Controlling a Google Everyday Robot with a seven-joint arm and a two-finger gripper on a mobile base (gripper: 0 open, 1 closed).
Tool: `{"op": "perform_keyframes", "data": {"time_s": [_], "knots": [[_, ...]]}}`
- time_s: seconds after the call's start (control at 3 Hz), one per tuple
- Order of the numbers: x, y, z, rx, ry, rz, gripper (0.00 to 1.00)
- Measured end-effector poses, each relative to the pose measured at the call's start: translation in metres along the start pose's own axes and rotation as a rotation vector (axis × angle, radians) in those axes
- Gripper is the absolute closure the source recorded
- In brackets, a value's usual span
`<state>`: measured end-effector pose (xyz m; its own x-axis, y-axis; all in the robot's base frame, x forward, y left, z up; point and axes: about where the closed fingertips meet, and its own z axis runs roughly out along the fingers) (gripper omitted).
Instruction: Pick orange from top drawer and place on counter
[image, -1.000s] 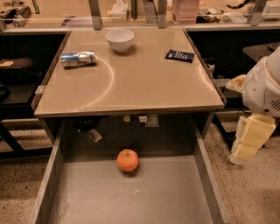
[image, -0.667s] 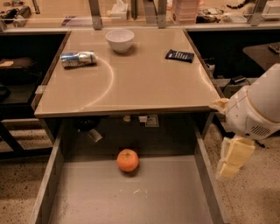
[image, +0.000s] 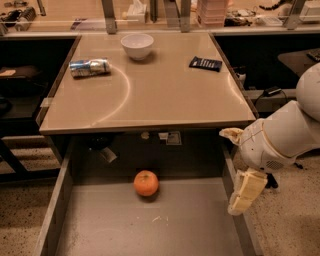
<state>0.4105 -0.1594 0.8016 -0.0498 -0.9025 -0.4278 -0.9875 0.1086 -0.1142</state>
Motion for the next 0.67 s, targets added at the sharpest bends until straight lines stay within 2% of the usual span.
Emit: {"op": "perform_keyframes", "data": {"time_s": [0.33,0.67], "knots": [[-0.002,0.0,0.015,-0.001,-0.056,0.019,0.0],[-0.005,-0.003,0.056,-0.003,-0.174,0.061,0.0]]}}
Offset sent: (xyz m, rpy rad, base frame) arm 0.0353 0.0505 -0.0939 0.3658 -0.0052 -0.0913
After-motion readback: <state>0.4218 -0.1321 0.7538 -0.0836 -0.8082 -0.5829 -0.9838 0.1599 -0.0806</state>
